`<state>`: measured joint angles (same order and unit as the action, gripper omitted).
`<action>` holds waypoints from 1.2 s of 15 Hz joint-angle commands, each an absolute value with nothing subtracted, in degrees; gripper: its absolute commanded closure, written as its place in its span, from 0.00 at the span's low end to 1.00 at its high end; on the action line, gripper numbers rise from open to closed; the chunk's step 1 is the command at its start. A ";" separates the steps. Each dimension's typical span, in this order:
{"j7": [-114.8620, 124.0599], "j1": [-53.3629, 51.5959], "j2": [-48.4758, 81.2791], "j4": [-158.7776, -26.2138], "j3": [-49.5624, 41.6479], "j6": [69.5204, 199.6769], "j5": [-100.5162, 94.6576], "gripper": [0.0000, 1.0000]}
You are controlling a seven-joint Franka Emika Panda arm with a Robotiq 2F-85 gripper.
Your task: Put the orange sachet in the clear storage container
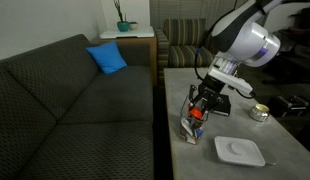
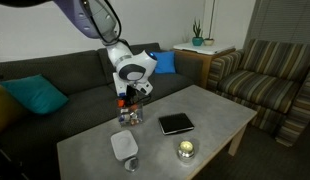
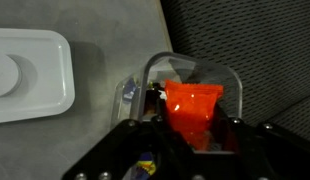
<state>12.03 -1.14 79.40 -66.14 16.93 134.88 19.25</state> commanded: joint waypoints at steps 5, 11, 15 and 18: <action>13.34 -3.39 84.61 -56.31 14.90 131.10 19.89 0.11; 12.96 -2.98 83.33 -57.94 15.65 132.72 18.80 0.06; 11.31 -2.46 79.25 -63.98 15.76 138.12 18.94 0.06; 10.89 -2.11 75.83 -69.38 15.58 143.08 19.11 0.06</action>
<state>12.06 -2.84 81.34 -60.84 15.88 138.37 18.98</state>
